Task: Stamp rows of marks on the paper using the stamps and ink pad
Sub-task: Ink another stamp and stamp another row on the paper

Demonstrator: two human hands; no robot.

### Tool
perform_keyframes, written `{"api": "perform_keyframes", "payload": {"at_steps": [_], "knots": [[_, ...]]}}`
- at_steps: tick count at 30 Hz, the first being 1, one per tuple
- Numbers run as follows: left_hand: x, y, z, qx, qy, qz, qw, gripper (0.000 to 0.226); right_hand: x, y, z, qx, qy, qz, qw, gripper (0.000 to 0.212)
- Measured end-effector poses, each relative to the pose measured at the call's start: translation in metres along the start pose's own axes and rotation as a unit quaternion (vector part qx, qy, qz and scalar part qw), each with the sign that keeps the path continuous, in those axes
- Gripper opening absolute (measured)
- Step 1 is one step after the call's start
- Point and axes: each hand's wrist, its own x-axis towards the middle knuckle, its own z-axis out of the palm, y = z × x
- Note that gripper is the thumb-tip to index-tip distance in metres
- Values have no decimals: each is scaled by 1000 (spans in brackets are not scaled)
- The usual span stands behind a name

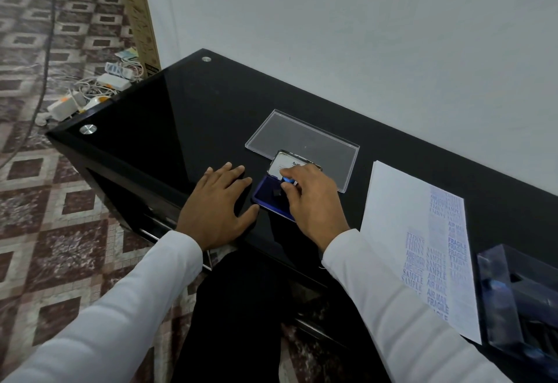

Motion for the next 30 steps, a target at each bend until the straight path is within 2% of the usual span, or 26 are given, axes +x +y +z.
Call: {"api": "perform_keyframes", "payload": {"at_steps": [8, 12, 23, 30], "knots": [[0, 0, 1, 2, -1, -2, 1000, 74, -3, -2, -4, 21, 20, -12, 1000, 27], [0, -1, 2, 5, -5, -5, 1000, 75, -3, -2, -9, 42, 4, -1, 999, 25], [-1, 1, 0, -9, -3, -4, 1000, 77, 2, 5, -3, 21, 16, -13, 1000, 30], [-1, 0, 1, 0, -6, -8, 1000, 76, -1, 4, -7, 51, 16, -2, 999, 29]]}}
